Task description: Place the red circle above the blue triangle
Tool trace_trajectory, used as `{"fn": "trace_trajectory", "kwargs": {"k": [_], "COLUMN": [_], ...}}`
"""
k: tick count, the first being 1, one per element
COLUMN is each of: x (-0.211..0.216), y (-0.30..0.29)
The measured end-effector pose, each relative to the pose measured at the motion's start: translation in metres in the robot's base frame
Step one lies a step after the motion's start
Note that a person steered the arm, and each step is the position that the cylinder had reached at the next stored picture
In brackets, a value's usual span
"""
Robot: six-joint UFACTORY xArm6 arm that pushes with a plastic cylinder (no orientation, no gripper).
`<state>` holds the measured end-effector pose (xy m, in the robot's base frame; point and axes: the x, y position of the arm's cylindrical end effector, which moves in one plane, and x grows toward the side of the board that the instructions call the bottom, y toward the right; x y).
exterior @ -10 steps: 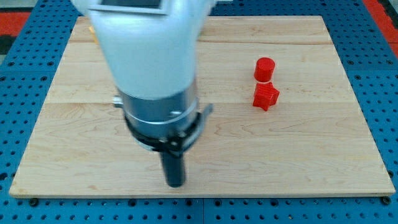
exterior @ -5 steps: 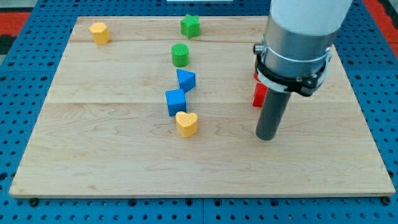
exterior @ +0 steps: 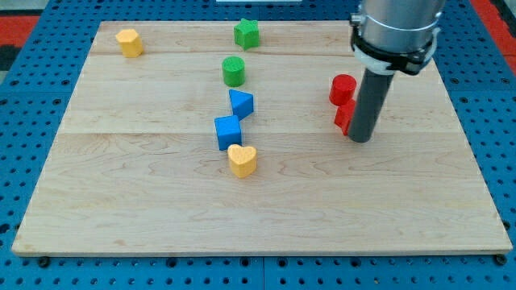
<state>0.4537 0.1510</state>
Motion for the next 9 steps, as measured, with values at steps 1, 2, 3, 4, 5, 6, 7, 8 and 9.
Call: {"fn": "trace_trajectory", "kwargs": {"k": [1, 2, 3, 4, 5, 6, 7, 8, 9], "x": [-0.011, -0.058, -0.082, -0.102, -0.098, -0.087, -0.055, -0.072, -0.07], "y": [0.035, 0.04, 0.012, -0.009, -0.049, -0.056, -0.066, -0.089, -0.067]}}
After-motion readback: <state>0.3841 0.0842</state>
